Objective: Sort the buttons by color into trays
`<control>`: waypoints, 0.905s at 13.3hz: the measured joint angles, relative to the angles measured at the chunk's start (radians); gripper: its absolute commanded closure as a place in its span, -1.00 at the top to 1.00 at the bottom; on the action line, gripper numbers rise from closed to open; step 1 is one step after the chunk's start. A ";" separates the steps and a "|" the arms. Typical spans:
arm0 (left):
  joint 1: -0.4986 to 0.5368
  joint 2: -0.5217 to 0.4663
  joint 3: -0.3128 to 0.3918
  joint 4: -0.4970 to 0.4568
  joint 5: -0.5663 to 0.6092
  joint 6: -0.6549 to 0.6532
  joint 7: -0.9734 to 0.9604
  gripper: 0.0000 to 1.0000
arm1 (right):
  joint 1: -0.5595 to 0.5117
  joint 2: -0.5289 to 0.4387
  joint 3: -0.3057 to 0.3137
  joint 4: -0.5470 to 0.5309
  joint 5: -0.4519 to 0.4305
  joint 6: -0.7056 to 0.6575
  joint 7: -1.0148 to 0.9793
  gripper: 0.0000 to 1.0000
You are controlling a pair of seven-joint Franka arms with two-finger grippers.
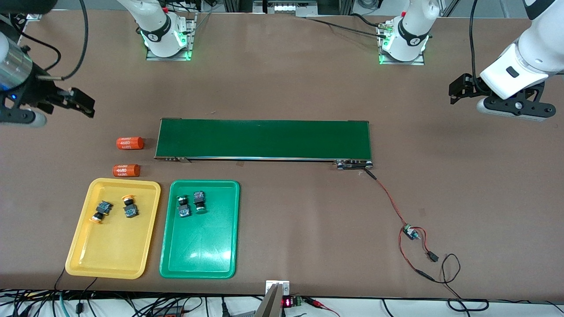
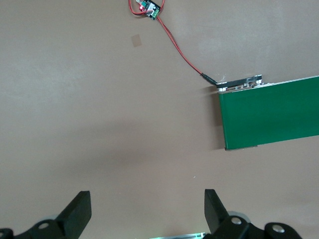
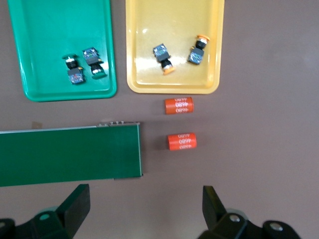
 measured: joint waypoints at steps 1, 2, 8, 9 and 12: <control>0.000 0.000 0.000 0.000 0.000 0.000 0.000 1.00 | 0.005 -0.024 -0.023 -0.025 0.017 0.000 0.000 1.00; 0.000 0.000 0.000 0.000 0.000 -0.001 0.000 1.00 | 0.008 -0.044 -0.051 -0.046 0.038 0.000 -0.005 1.00; 0.000 0.000 0.000 0.000 0.000 -0.001 0.000 1.00 | 0.009 -0.073 -0.134 -0.142 0.064 0.006 -0.071 1.00; 0.000 0.000 0.000 0.000 0.000 -0.001 0.000 1.00 | 0.012 -0.073 -0.134 -0.146 0.064 0.006 -0.072 1.00; 0.000 0.000 0.000 0.000 0.000 -0.001 0.000 1.00 | 0.023 -0.073 -0.134 -0.148 0.064 0.006 -0.072 1.00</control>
